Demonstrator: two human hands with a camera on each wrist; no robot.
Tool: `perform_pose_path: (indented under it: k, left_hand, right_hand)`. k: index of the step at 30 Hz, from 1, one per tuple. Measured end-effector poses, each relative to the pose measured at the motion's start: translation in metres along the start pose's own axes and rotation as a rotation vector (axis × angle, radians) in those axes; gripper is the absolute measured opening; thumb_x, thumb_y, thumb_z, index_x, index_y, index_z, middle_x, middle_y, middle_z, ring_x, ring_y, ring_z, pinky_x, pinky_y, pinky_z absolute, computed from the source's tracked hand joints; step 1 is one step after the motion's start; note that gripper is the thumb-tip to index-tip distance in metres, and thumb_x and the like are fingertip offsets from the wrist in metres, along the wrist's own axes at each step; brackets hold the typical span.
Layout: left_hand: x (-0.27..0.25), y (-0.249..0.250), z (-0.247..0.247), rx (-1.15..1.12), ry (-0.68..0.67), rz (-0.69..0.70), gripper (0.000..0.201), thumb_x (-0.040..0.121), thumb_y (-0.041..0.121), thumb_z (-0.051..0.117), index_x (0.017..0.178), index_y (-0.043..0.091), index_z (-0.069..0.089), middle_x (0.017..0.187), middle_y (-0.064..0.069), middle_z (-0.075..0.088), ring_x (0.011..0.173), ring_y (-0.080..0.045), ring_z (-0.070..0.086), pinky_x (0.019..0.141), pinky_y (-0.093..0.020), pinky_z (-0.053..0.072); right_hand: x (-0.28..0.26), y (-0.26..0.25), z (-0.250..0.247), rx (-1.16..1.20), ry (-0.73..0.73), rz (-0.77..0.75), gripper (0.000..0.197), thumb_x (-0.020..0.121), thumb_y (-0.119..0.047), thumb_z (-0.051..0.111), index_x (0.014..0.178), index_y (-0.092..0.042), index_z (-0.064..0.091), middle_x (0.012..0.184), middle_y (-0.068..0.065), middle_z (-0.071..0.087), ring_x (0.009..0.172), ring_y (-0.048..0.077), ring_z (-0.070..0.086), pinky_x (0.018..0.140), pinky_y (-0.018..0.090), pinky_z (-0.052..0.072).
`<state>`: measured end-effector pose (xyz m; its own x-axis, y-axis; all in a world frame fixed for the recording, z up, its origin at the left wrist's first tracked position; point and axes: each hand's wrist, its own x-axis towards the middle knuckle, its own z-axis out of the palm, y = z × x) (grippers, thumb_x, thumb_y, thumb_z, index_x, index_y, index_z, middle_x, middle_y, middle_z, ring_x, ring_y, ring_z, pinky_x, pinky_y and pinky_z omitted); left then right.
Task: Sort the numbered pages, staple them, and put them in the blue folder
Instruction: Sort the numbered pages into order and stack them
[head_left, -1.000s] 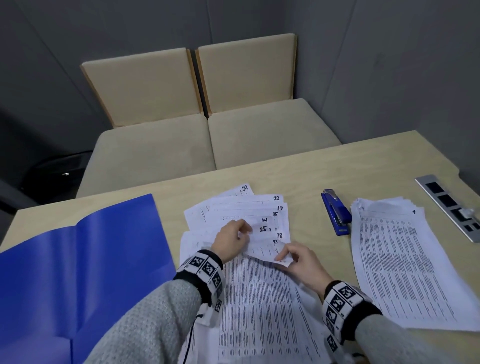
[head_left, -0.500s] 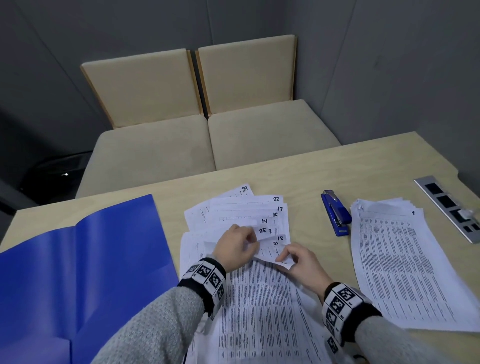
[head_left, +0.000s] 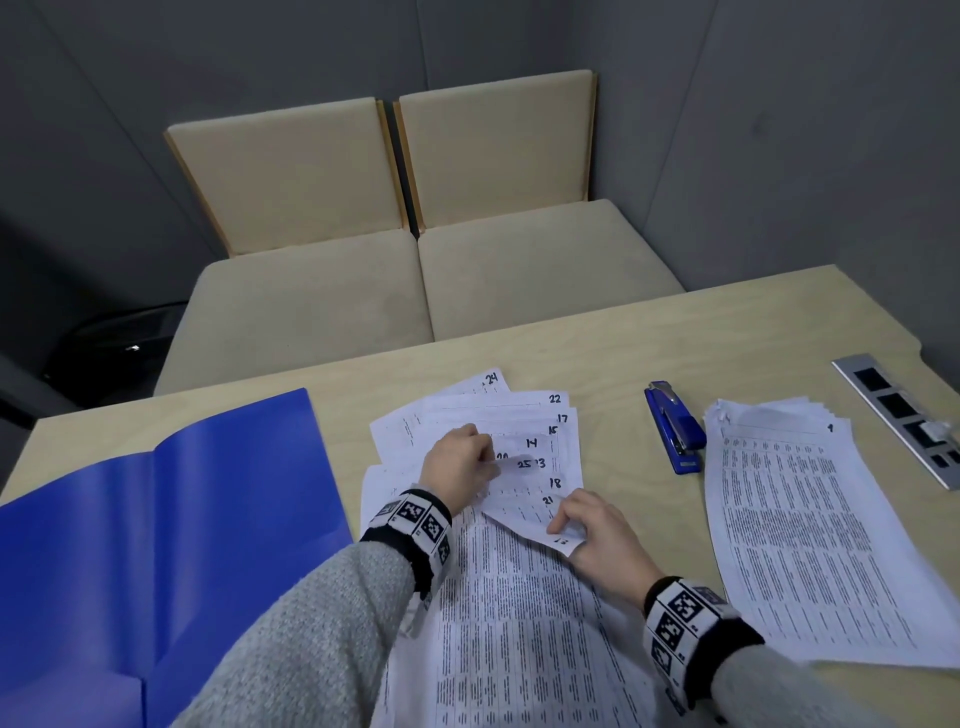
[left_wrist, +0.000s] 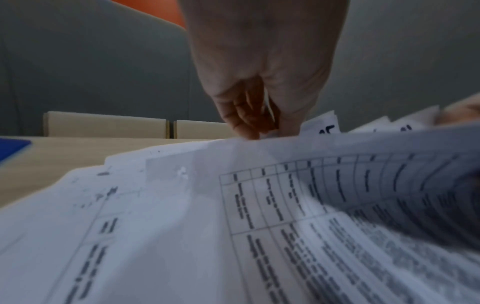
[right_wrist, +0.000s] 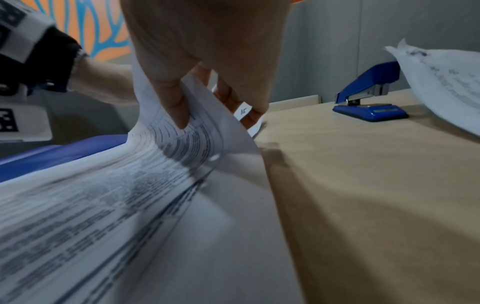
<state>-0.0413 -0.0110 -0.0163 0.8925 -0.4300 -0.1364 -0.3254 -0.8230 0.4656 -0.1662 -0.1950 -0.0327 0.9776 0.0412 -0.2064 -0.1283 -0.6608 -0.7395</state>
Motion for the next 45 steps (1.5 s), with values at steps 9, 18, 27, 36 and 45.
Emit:
perform_pose_path:
  k: [9, 18, 27, 36, 45]
  left_hand:
    - [-0.017, -0.007, 0.003, 0.431, 0.055, 0.3, 0.022, 0.061, 0.004, 0.079, 0.073, 0.019, 0.07, 0.059, 0.005, 0.06, 0.055, -0.017, 0.053, 0.048, -0.023, 0.031]
    - [-0.027, -0.009, 0.007, 0.302, 0.143, 0.336, 0.02, 0.061, 0.012, 0.083, 0.068, 0.018, 0.065, 0.101, -0.005, 0.073, 0.055, -0.019, 0.061, 0.05, -0.022, 0.045]
    - [-0.021, -0.014, 0.016, 0.075, 0.018, 0.278, 0.029, 0.089, 0.042, 0.038, 0.083, 0.017, 0.053, 0.078, 0.002, 0.059, 0.074, -0.017, 0.051, 0.074, -0.033, 0.044]
    - [-0.001, -0.01, 0.005, -0.135, -0.117, -0.035, 0.046, 0.096, 0.045, 0.032, 0.07, 0.012, 0.051, 0.083, -0.001, 0.05, 0.079, -0.018, 0.048, 0.085, -0.037, 0.039]
    - [0.009, -0.014, -0.015, -0.134, -0.28, -0.078, 0.005, 0.079, 0.022, 0.068, 0.079, 0.023, 0.072, 0.073, 0.011, 0.069, 0.069, -0.006, 0.063, 0.083, -0.028, 0.051]
  right_hand:
    - [-0.004, -0.016, -0.008, 0.044, -0.031, -0.009, 0.039, 0.072, -0.005, 0.063, 0.069, -0.041, 0.049, 0.089, -0.014, 0.052, 0.101, 0.017, 0.051, 0.09, 0.037, 0.041]
    - [-0.001, -0.013, -0.004, 0.057, 0.016, -0.018, 0.033, 0.077, -0.019, 0.073, 0.068, -0.041, 0.051, 0.089, -0.012, 0.056, 0.094, 0.014, 0.054, 0.088, 0.036, 0.044]
    - [0.0, -0.012, -0.004, 0.057, 0.028, -0.019, 0.029, 0.076, -0.026, 0.075, 0.068, -0.041, 0.052, 0.088, -0.017, 0.054, 0.092, 0.011, 0.054, 0.082, 0.03, 0.043]
    - [0.006, -0.012, -0.004, 0.231, 0.055, 0.073, 0.015, 0.074, -0.014, 0.079, 0.074, -0.01, 0.064, 0.085, -0.003, 0.058, 0.067, 0.004, 0.049, 0.057, 0.01, 0.04]
    - [0.01, -0.008, -0.005, 0.321, 0.049, 0.128, 0.01, 0.078, -0.018, 0.075, 0.076, -0.016, 0.065, 0.093, -0.001, 0.064, 0.085, 0.012, 0.059, 0.067, 0.01, 0.043]
